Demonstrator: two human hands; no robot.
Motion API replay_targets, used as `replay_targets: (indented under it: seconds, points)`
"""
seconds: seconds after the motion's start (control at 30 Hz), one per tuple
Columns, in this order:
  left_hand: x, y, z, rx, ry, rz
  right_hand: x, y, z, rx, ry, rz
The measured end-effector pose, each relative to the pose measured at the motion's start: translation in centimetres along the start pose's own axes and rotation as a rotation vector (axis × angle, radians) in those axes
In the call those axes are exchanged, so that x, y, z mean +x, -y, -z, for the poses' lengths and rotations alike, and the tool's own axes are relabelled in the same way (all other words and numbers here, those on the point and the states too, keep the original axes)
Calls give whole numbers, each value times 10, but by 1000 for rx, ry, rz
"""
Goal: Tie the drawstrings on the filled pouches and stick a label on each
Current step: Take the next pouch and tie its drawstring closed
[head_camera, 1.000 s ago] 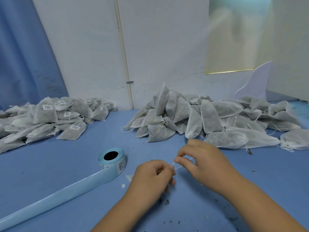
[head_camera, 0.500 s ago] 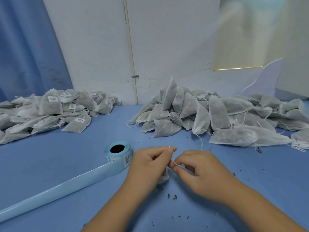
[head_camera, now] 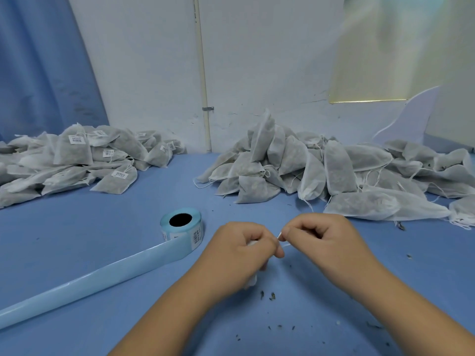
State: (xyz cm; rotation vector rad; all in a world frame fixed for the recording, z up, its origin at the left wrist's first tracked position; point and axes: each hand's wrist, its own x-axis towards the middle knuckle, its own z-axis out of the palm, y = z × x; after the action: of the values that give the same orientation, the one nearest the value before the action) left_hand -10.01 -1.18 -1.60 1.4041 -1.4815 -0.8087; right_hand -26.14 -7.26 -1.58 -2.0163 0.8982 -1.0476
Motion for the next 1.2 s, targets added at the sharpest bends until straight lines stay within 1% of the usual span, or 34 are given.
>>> replay_targets:
  seconds: [0.07,0.13,0.2,0.27,0.33,0.4,0.43,0.47,0.53,0.57,0.6,0.7,0.73,0.83,0.97,1.07,1.2]
  points:
    - [0,-4,5,-145,21,46,1,-4,-1,-22,-53,-31]
    - [1,-8,10,-394,63,120,3,-8,0,-122,-101,-29]
    - [3,-8,16,-697,137,244,5,-11,1,-255,-119,-6]
    - [6,-4,20,-938,187,383,5,-11,1,-324,-122,15]
    - [10,4,22,-1087,192,482,3,-8,-1,-302,-191,65]
    - [12,9,21,-1162,196,544,1,-3,-1,-199,-242,153]
    - [13,10,21,-1179,204,564,-1,2,-1,-130,-202,182]
    - [13,10,20,-1184,216,577,-4,8,-2,-44,-112,185]
    - [13,10,19,-1180,251,592,-9,14,-6,102,124,124]
    - [13,10,18,-1174,269,598,-11,15,-9,127,202,97]
    - [12,10,18,-1164,288,600,-12,14,-12,137,215,81]
    - [10,9,18,-1115,337,597,-9,10,-16,140,104,15]
    - [10,9,18,-1104,352,597,-8,10,-15,151,91,-18]
    - [10,9,18,-1072,392,593,-6,10,-14,179,117,-75]
    - [9,9,15,-959,408,580,-7,12,-15,195,134,-128]
    - [7,8,14,-825,388,552,-6,10,-15,187,142,-182]
    - [4,6,13,-616,385,476,-6,7,-15,123,209,-229]
